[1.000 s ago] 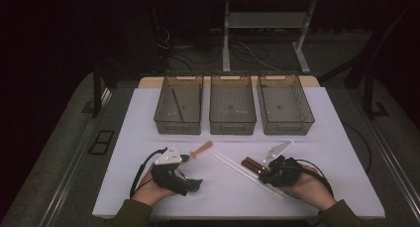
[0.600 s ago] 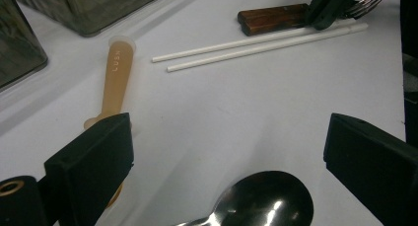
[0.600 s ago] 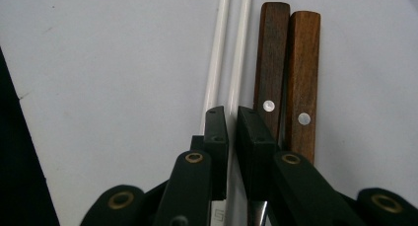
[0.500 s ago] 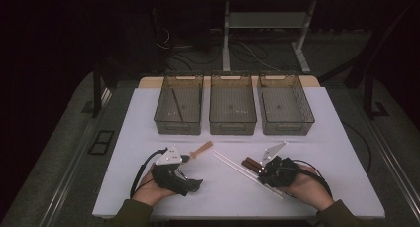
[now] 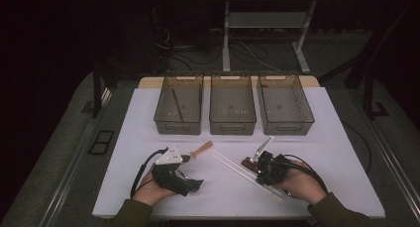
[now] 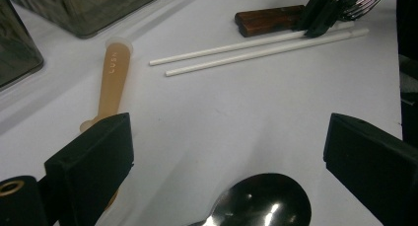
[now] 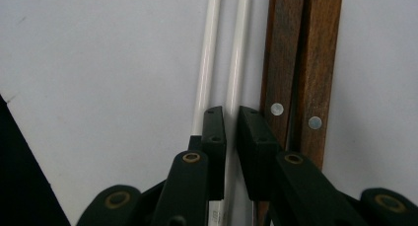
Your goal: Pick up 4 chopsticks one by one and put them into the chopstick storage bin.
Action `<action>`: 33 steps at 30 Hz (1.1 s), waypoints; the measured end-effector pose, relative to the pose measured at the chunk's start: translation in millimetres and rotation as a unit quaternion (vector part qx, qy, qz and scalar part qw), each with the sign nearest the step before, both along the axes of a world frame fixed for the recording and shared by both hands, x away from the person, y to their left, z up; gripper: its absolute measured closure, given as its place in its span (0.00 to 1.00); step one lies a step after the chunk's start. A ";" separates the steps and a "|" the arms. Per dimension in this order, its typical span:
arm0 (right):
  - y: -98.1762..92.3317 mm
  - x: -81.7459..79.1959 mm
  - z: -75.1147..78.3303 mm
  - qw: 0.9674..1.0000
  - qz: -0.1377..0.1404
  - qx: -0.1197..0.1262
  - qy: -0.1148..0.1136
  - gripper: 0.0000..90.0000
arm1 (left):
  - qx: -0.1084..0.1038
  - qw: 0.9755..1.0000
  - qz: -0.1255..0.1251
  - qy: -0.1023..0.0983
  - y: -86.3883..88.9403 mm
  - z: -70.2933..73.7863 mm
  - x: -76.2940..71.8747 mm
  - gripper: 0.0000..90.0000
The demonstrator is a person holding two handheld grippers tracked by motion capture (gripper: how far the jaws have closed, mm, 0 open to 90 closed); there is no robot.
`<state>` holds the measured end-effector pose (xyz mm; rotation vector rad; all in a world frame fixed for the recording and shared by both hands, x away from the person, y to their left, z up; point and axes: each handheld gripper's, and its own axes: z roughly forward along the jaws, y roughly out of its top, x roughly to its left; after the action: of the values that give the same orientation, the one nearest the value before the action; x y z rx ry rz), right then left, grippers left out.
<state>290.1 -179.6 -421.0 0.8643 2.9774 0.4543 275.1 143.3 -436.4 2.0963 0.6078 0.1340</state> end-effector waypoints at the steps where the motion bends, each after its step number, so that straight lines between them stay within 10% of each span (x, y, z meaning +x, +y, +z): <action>1: 2.0 1.5 0.4 1.000 0.000 -0.007 0.005 0.91 | 0.000 1.000 0.000 0.000 0.0 0.0 0.1 0.04; 18: 13.2 8.5 2.4 0.997 -0.039 -0.047 0.037 0.93 | 0.001 1.000 -0.001 0.000 -0.7 0.2 -0.1 0.04; 33: -11.7 5.3 5.4 0.998 -0.048 0.044 0.019 0.94 | -0.001 1.000 0.000 0.000 -0.1 0.3 0.2 0.04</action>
<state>295.4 -191.3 -415.6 1.0294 2.9528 0.5746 275.2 143.2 -436.1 2.0935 0.6079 0.1342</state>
